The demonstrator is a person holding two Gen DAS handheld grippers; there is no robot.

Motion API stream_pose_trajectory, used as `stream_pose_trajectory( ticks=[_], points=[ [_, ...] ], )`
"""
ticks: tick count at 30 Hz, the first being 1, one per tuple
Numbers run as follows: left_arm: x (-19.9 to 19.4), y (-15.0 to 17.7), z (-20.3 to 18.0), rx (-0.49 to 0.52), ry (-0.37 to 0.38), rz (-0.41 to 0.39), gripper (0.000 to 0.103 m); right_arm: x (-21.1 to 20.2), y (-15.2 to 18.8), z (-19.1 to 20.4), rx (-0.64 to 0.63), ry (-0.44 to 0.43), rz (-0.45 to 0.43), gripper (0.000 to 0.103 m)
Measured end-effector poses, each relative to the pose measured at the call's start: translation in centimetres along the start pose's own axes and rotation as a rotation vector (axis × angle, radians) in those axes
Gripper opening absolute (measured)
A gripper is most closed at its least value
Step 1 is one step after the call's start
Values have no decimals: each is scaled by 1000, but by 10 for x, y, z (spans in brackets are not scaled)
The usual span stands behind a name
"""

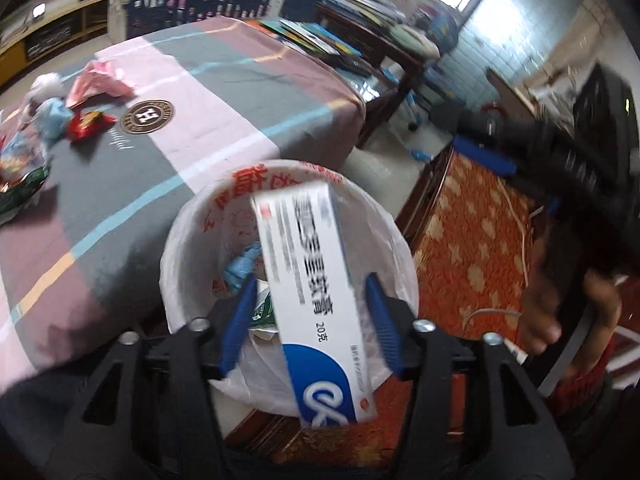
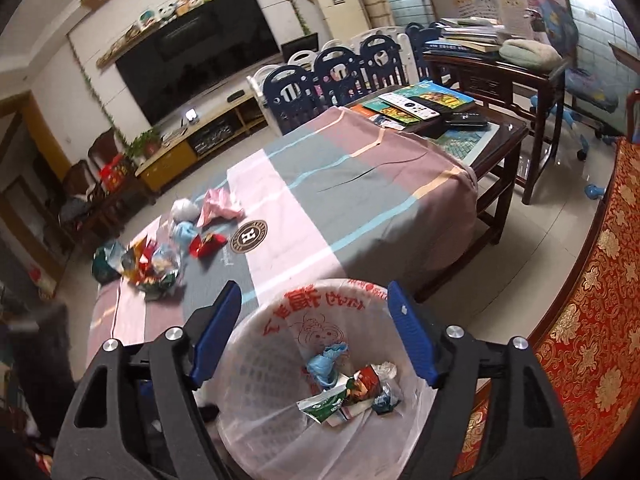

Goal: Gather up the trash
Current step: 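Open the right tool to drop the blue cloth while the left tool drops the ointment box, then grasp the red snack bag with the right tool while the left tool grasps a clear wrapper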

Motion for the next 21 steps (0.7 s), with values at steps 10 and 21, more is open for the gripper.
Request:
stream_pose_trajectory(
  ticks=[10, 21],
  points=[
    [-49, 16, 194, -487, -246, -128, 82, 89, 17, 53, -62, -58, 136, 76],
    [-62, 28, 344, -756, -415, -186, 61, 219, 23, 179, -147, -184, 157, 68]
  ],
)
Point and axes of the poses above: each gripper's, at about its wrist camera, not at the fingertips, and x roughly the way its jaws point, z to its left, y to its underside, the point moved 5 cm from there along x, roughly the way its jaws point, and after that the axes turned 8 degrees about x, right-handed, at the moved point
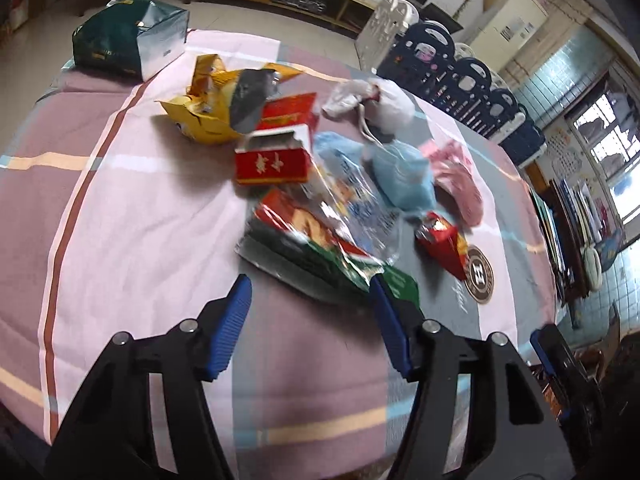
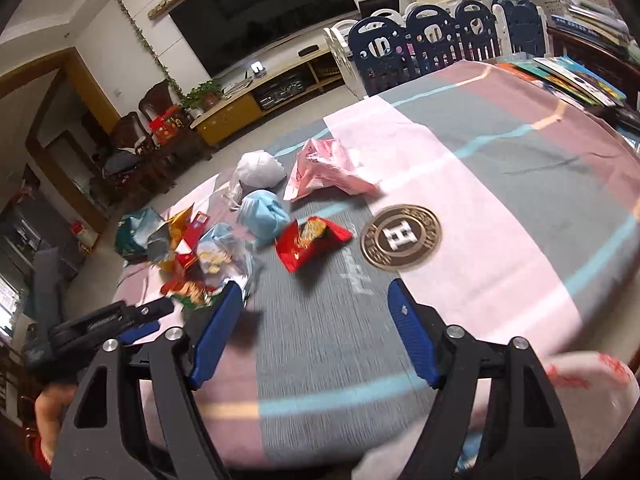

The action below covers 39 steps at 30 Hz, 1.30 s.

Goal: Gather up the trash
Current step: 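Grasp the red snack bag with the right tool while the left tool grasps a clear wrapper, then carry the red snack bag and wrapper over the wastebasket and open both tools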

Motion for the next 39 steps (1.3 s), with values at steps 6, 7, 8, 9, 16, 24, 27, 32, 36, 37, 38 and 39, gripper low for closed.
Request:
stream_pose_trajectory(
  ticks=[6, 7, 8, 9, 16, 24, 27, 32, 36, 37, 38, 39],
  points=[
    [8, -1, 9, 50, 34, -44, 63, 66, -9, 8, -15, 53, 45, 57],
    [10, -2, 12, 39, 44, -43, 63, 75, -11, 4, 6, 60, 53, 57],
    [13, -2, 15, 23, 58, -36, 63, 86, -13, 0, 38, 65, 67, 57],
    [14, -3, 16, 14, 75, -34, 63, 92, -15, -4, 57, 65, 75, 57],
    [18, -23, 12, 29, 81, -107, 72, 110, -3, 4, 44, 28, 146, 4],
    [35, -15, -4, 103, 89, -40, 15, 61, 47, 20, -62, 3, 210, 4],
    [23, -10, -6, 135, 54, -83, 12, 32, 60, 19, -75, -1, 195, 4],
    [-16, 4, 5, 93, -10, -171, 7, -12, 58, 4, -76, 25, 143, 4],
    [-68, 22, 6, 82, -79, -270, 7, -41, 50, -5, -62, 30, 92, 4],
    [-80, 28, 6, 81, -92, -290, 7, -48, 49, -8, -60, 31, 86, 4],
    [-89, 32, 7, 81, -100, -300, 7, -50, 50, -8, -60, 33, 86, 4],
    [-96, 37, 7, 81, -108, -309, 7, -51, 50, -9, -61, 35, 88, 4]
  ],
)
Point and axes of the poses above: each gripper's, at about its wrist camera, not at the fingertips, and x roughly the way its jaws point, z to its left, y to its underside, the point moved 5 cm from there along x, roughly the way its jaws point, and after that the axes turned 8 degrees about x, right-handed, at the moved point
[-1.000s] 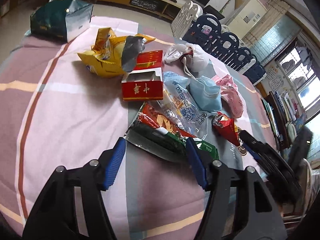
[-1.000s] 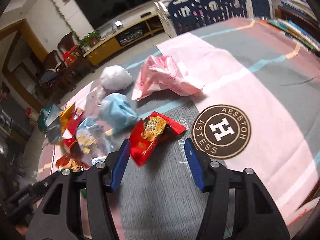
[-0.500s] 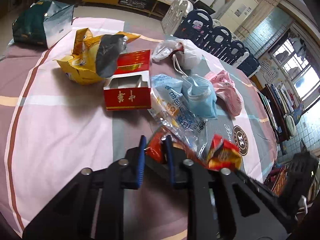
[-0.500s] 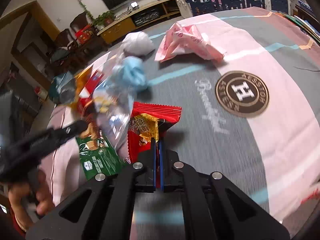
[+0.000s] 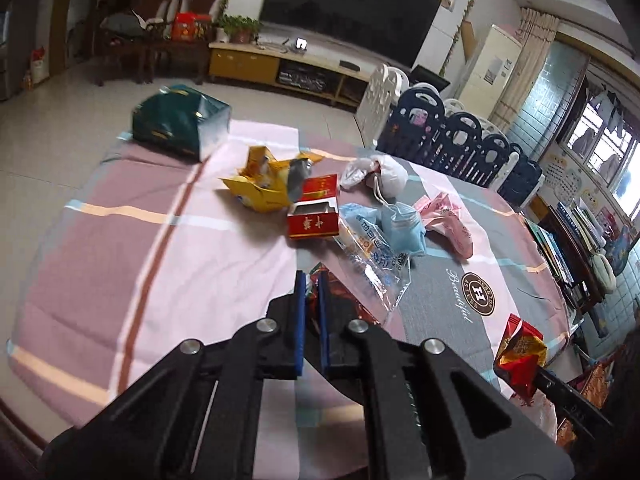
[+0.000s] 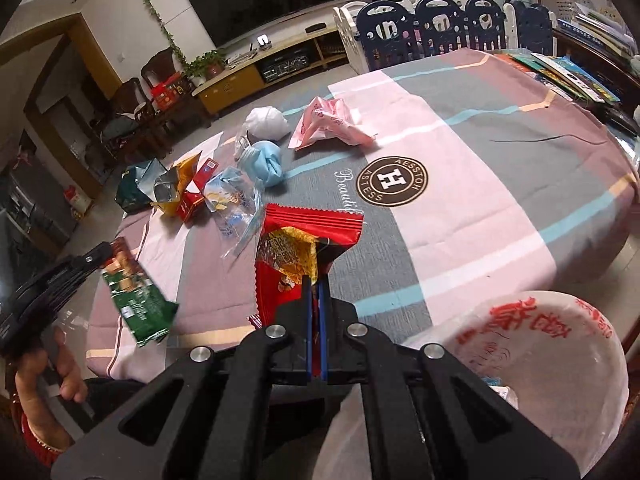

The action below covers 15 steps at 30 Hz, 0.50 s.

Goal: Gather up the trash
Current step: 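Carry the red snack bag and wrapper over the wastebasket and open both tools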

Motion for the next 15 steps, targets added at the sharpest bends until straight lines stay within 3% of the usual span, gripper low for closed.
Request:
stream_pose_trajectory(
  ticks=[15],
  points=[
    [-63, 5, 29, -60, -58, -59, 7, -42, 12, 4, -18, -8, -31, 4]
  ],
)
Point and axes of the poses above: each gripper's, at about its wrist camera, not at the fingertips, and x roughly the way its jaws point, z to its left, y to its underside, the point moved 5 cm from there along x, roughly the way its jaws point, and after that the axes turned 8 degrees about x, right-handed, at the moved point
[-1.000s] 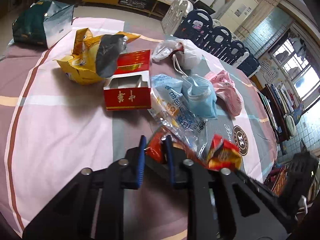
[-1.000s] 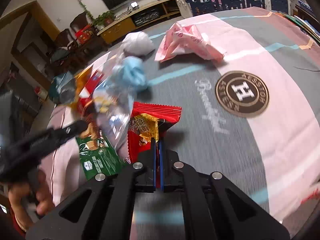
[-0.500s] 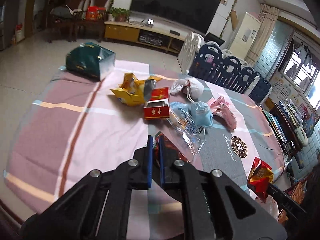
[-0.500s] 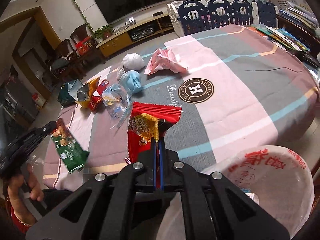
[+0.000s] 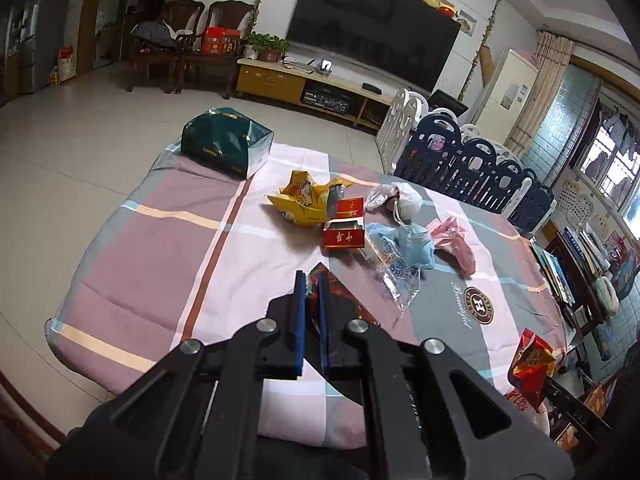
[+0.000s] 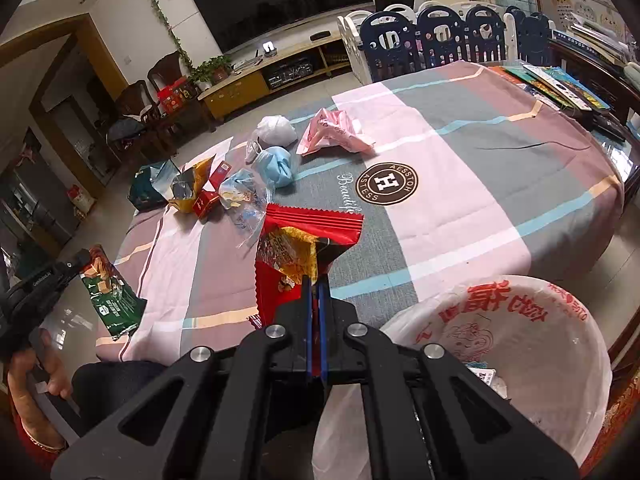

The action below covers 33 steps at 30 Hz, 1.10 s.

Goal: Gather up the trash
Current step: 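Carry the red snack bag and wrapper over the wastebasket and open both tools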

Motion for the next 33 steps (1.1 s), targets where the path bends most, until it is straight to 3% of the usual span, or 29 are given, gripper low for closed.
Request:
stream_pose_trajectory(
  ticks=[9, 16, 26, 29, 31, 33],
  points=[
    [-28, -7, -18, 14, 38, -36, 7, -37, 2, -22, -5, 28, -33, 4],
    [-43, -6, -51, 60, 110, -34, 7, -59, 23, -62, -8, 101, -16, 4],
    [-51, 26, -137, 189, 264, 32, 7, -40, 79, -117, 58, 222, 146, 4],
    [-49, 37, -162, 236, 292, 56, 7, -46, 79, -129, 110, 214, 133, 19],
    [-49, 45, -176, 262, 315, 72, 7, -58, 71, -137, 142, 207, 92, 43],
    [-47, 55, -193, 288, 356, 102, 7, -74, 62, -146, 167, 212, 32, 46]
  ],
)
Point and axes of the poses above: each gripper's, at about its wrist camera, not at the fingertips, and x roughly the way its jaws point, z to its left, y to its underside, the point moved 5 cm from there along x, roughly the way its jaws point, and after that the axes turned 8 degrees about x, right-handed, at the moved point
